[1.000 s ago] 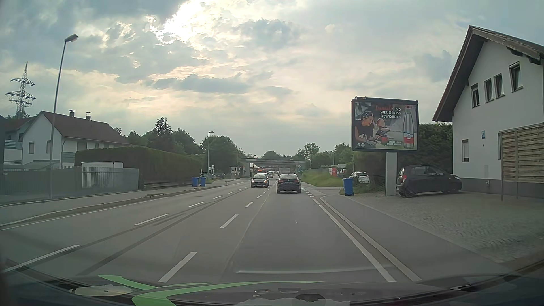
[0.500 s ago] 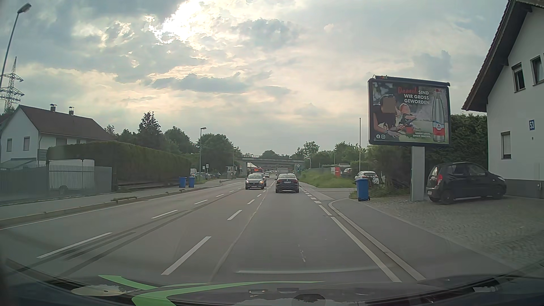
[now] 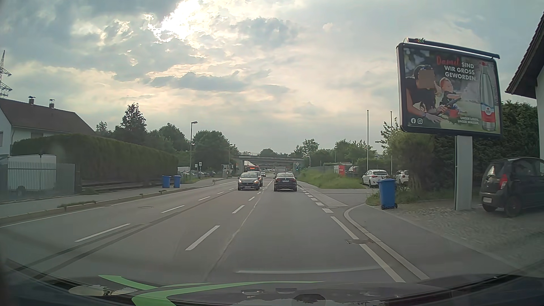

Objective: Follow the waypoints while adhering to traffic rules and regulations

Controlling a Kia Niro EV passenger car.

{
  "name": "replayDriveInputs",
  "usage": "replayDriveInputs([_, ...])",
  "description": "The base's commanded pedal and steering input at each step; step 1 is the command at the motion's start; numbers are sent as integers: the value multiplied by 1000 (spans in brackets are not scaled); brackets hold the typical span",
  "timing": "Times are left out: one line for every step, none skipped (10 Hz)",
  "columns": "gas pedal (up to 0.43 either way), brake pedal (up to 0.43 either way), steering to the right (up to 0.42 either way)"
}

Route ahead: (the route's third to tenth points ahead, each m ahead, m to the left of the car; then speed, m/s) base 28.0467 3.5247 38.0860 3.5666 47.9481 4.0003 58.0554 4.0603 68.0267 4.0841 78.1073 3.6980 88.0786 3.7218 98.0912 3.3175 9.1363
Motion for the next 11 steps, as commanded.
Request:
replayDriveInputs([150,0,8])
replayDriveInputs([150,0,7])
replayDriveInputs([150,0,8])
replayDriveInputs([150,0,8])
replayDriveInputs([150,0,8])
replayDriveInputs([150,0,8])
replayDriveInputs([150,0,7])
replayDriveInputs([150,0,7])
replayDriveInputs([150,0,7])
replayDriveInputs([150,0,5])
replayDriveInputs([150,0,1])
